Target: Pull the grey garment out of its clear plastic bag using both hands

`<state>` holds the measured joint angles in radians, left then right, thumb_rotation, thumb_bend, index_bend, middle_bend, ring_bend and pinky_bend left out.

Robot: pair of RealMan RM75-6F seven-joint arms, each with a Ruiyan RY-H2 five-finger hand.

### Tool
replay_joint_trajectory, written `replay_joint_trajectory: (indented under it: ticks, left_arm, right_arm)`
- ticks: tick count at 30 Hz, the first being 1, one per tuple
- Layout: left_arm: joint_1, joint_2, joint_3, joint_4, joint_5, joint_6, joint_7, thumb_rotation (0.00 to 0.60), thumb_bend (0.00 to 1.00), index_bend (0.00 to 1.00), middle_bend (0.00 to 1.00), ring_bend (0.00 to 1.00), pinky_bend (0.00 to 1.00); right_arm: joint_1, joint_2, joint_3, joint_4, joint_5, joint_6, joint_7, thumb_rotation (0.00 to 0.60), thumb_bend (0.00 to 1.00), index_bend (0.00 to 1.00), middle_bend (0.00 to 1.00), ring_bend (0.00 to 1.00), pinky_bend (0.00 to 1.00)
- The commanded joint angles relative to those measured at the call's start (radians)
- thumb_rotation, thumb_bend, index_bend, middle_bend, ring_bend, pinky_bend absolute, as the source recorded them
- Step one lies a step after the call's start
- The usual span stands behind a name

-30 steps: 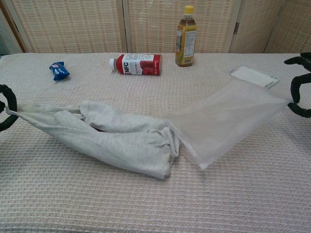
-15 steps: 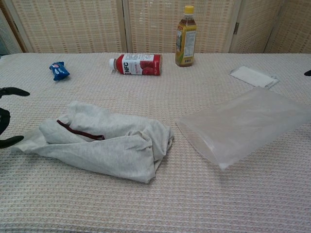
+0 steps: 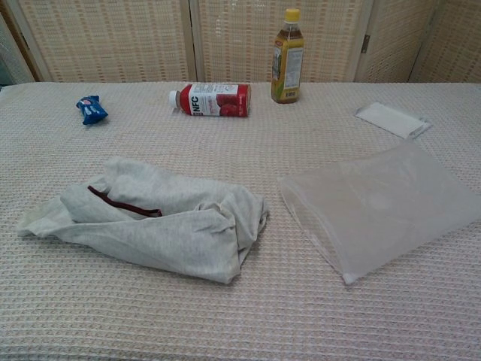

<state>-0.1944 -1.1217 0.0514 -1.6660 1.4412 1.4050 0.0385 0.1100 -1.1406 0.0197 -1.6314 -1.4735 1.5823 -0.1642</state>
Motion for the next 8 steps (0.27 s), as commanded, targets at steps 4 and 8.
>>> replay_joint_trajectory:
  ticks: [4, 8]
  left_arm:
    - [0.087, -0.052, -0.027, 0.106, 0.063, 0.208, 0.050, 0.383, 0.18, 0.20, 0.22, 0.17, 0.23]
    - [0.098, -0.057, -0.033, 0.118, 0.069, 0.217, 0.058, 0.389, 0.18, 0.21, 0.23, 0.17, 0.23]
  right_arm:
    - [-0.069, 0.047, -0.026, -0.055, -0.057, 0.069, -0.078, 0.600, 0.06, 0.00, 0.00, 0.00, 0.00]
    - [-0.056, 0.058, -0.022, -0.060, -0.032, 0.011, -0.050, 0.600, 0.06, 0.00, 0.00, 0.00, 0.00]
